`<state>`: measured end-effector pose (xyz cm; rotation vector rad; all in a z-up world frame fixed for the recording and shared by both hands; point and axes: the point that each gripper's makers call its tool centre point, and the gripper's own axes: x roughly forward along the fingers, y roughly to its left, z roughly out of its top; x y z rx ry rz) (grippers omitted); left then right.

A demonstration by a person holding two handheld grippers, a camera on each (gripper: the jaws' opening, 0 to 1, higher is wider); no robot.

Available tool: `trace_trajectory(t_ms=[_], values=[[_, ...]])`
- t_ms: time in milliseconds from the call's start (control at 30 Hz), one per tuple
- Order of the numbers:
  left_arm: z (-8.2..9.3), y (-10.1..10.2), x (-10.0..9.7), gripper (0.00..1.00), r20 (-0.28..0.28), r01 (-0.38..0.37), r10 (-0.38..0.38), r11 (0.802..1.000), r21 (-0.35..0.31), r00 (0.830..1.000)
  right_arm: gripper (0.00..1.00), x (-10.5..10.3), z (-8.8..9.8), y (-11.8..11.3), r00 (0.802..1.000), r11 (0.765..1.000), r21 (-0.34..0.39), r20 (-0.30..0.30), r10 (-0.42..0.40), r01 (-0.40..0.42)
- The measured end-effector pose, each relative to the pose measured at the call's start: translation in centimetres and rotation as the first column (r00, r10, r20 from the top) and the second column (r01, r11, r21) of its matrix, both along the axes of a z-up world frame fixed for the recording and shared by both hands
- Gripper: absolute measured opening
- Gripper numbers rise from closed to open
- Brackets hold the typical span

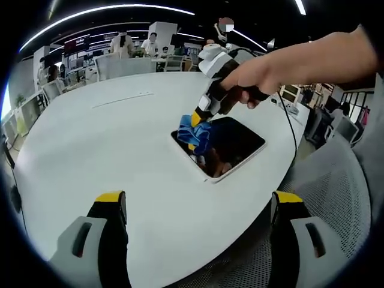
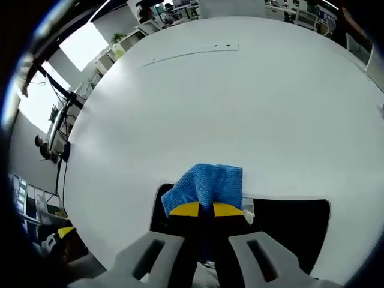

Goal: Wipe the mirror surface with the cleaning cloth until all visible marks leave the cleaned area.

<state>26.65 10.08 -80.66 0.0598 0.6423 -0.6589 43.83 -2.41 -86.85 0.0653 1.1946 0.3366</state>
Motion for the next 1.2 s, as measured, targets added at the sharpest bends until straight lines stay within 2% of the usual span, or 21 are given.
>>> trace_trajectory(t_ms=[300, 367, 400, 533, 833, 1033, 1200], values=[[-0.2, 0.0, 0.1, 0.99, 0.0, 0.002, -0.002, 1.0, 0.002, 1.0, 0.0, 0.7, -0.2, 2.1, 1.0, 0.999, 0.028, -0.005, 0.02, -0.02], [-0.2, 0.0, 0.0, 0.99, -0.001, 0.003, -0.003, 1.0, 0.001, 1.0, 0.0, 0.6, -0.1, 3.1, 1.0, 0.997, 0.071, -0.009, 0.011, -0.01], [-0.2, 0.0, 0.0, 0.99, -0.002, 0.003, -0.003, 1.0, 0.003, 1.0, 0.0, 0.7, -0.2, 2.9, 1.0, 0.999, 0.05, -0.009, 0.002, -0.001], [-0.2, 0.1, 0.0, 0.99, -0.005, 0.001, -0.001, 1.0, 0.003, 1.0, 0.0, 0.7, -0.2, 3.0, 1.0, 0.999, 0.043, -0.004, 0.007, -0.007], [-0.2, 0.1, -0.1, 0.99, -0.007, 0.001, -0.001, 1.0, 0.006, 1.0, 0.0, 0.6, -0.1, 2.9, 1.0, 0.998, 0.069, -0.016, -0.007, 0.008], [-0.3, 0.1, -0.1, 0.99, -0.005, 0.002, -0.002, 1.0, 0.011, 1.0, 0.0, 0.3, 0.1, 2.9, 1.0, 0.997, 0.073, 0.012, 0.005, -0.006], [-0.2, 0.2, 0.0, 0.99, -0.002, -0.001, 0.001, 1.0, 0.012, 1.0, 0.0, -0.6, 0.1, 2.7, 0.999, 0.994, 0.102, -0.007, -0.031, 0.032]])
